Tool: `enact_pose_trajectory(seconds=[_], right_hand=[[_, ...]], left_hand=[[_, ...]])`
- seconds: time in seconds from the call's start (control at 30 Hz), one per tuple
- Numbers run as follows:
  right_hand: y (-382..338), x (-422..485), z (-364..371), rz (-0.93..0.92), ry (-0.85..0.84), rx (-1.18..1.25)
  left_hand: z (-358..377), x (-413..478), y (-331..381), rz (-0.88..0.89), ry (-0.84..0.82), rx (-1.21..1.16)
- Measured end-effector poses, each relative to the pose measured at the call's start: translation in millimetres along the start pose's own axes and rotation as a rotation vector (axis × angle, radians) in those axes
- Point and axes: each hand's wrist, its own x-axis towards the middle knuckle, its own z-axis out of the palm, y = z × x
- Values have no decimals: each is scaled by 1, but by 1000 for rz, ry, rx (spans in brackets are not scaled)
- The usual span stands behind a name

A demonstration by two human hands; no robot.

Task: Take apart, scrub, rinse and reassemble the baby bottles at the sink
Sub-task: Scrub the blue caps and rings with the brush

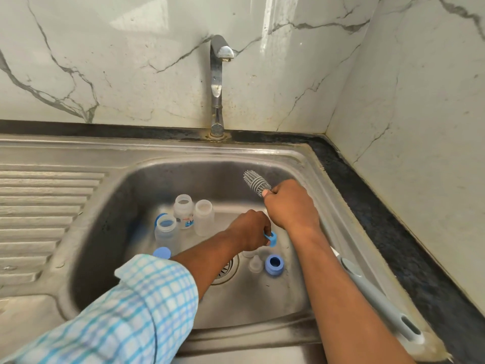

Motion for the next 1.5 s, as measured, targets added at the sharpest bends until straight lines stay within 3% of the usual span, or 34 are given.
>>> enact_pose_trajectory(seconds=[0.2,0.57,0.8,1.0,1.27,1.37,1.5], right_hand=[[1,0,2,-9,-16,13],[-6,-6,1,-30,-39,-8],[-13,-10,4,-59,-95,-38],[-15,-14,3,-83,-134,-49],[-15,-14,3,-87,-136,-47],[-17,-16,1,-105,-142,-39],[-20,-19,-3,-162,-169,-24]], left_hand=[[14,6,11,35,-42,125],[-24,-18,13,5,-15,33],[-50,-66,-40,-141,-277,382],[-37,-92,-44,-233,-457,462],[-30,-92,-47,-207,-467,493],[-37,-85,-56,-246,-376,260],[-78,-89,-63,-211,23,-559]])
